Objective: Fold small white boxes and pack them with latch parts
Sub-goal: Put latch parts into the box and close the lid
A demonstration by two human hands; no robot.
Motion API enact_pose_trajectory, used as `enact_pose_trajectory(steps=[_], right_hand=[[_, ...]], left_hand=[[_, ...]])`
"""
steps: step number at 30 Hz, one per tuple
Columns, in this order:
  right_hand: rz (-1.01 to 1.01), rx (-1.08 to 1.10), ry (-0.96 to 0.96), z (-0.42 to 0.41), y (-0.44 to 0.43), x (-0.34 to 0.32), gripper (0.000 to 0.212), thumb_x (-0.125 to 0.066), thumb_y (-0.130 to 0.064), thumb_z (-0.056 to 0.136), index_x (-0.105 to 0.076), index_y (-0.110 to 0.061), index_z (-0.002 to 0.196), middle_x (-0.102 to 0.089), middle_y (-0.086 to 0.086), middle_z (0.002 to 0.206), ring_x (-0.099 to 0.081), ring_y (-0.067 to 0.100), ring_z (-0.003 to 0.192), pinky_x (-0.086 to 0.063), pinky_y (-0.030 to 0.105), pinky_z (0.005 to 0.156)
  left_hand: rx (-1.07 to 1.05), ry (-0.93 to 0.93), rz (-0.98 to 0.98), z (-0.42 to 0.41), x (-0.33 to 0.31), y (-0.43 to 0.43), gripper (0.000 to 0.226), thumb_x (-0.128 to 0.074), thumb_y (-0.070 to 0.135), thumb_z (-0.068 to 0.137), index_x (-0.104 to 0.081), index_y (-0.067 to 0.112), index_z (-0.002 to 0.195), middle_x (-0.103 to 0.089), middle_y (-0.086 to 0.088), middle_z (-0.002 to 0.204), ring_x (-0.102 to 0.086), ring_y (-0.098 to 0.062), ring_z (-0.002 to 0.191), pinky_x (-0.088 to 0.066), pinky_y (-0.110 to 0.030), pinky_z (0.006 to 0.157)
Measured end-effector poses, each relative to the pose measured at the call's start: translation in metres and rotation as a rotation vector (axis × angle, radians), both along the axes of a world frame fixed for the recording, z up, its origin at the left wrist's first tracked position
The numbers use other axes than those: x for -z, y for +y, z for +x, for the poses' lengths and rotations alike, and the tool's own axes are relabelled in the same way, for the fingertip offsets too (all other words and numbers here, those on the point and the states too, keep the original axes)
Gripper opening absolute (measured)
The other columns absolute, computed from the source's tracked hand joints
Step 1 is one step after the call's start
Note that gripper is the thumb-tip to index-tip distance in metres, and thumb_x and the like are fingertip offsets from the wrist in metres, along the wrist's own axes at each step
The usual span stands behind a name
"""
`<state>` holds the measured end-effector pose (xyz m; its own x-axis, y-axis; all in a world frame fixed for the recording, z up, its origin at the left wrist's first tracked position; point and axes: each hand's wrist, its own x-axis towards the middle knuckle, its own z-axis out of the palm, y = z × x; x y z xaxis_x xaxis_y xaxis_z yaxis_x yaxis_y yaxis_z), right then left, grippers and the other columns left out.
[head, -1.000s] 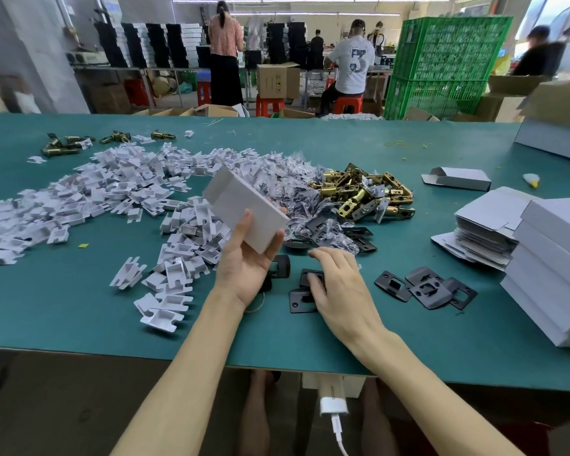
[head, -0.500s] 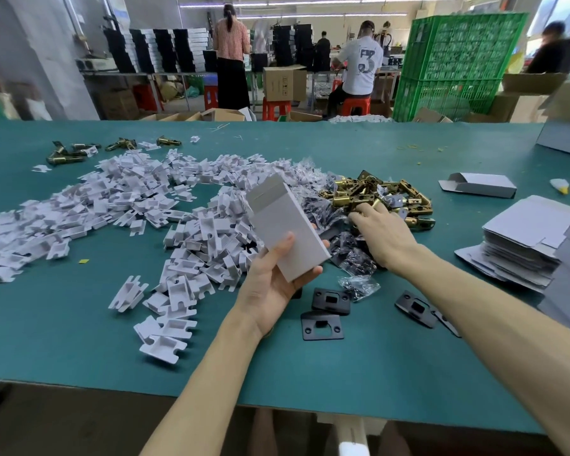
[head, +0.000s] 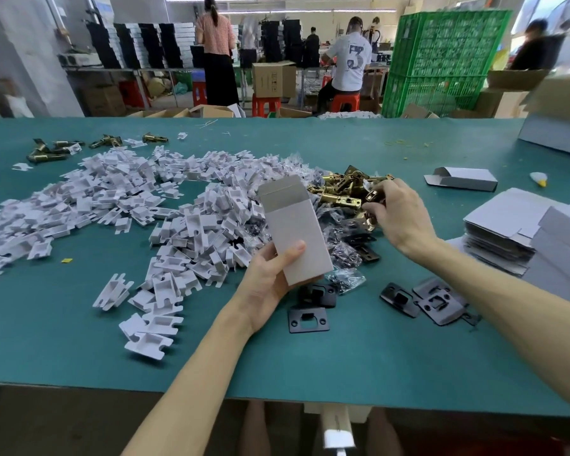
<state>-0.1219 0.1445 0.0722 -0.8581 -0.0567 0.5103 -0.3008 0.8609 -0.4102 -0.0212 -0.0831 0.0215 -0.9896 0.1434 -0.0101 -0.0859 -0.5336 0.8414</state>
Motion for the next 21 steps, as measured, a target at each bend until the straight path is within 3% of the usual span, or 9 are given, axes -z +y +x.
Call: enact_pose_trajectory(steps=[4,7,12,16,21], right_hand=[[-0.175,0.018,-0.007,0.017,0.016,-0.017,0.031,-0.072,-0.028,0.094,-0.064,-0.004,0.111,-0.064,0.014,0.108,-0.054,0.023,0.092,-0.043,0.035,0.082],[-0.358,-0.019,-0.005,0.032,0.019,-0.037,0.032,-0.077,-0.033,0.089,-0.065,-0.005,0.101,-0.068,0.009,0.094,-0.063,0.029,0.087,-0.054,0.046,0.081],[-0.602,-0.185,0.054,0.065,0.003,-0.075,0.030,-0.081,-0.032,0.086,-0.066,-0.009,0.095,-0.070,0.007,0.084,-0.070,0.032,0.079,-0.061,0.046,0.073],[-0.598,-0.364,0.065,0.087,-0.016,-0.098,0.023,-0.081,-0.026,0.087,-0.065,-0.011,0.095,-0.073,0.007,0.084,-0.071,0.021,0.070,-0.061,0.038,0.066],[-0.423,-0.422,0.035,0.099,-0.039,-0.105,0.025,-0.084,-0.024,0.083,-0.068,-0.008,0.094,-0.073,0.006,0.085,-0.071,0.026,0.078,-0.060,0.045,0.075]], left_hand=[[0.032,0.017,-0.089,0.004,0.000,0.003,0.057,-0.077,0.021,0.085,-0.059,0.009,0.138,-0.071,-0.013,0.130,-0.070,-0.028,0.116,-0.060,-0.036,0.088],[0.049,0.040,-0.140,0.006,0.001,0.004,0.056,-0.079,0.019,0.084,-0.062,0.008,0.136,-0.072,-0.014,0.128,-0.070,-0.030,0.117,-0.060,-0.036,0.090],[0.042,0.054,-0.193,0.007,0.003,0.005,0.058,-0.083,0.015,0.083,-0.062,0.005,0.136,-0.072,-0.015,0.129,-0.068,-0.033,0.121,-0.060,-0.037,0.092],[0.082,0.090,-0.203,0.008,0.004,0.006,0.042,-0.084,0.012,0.082,-0.075,0.017,0.123,-0.073,-0.012,0.127,-0.071,-0.028,0.117,-0.060,-0.033,0.089],[0.094,0.138,-0.231,0.009,0.005,0.005,0.045,-0.089,0.013,0.075,-0.078,0.022,0.118,-0.074,-0.011,0.126,-0.070,-0.024,0.117,-0.058,-0.028,0.090]])
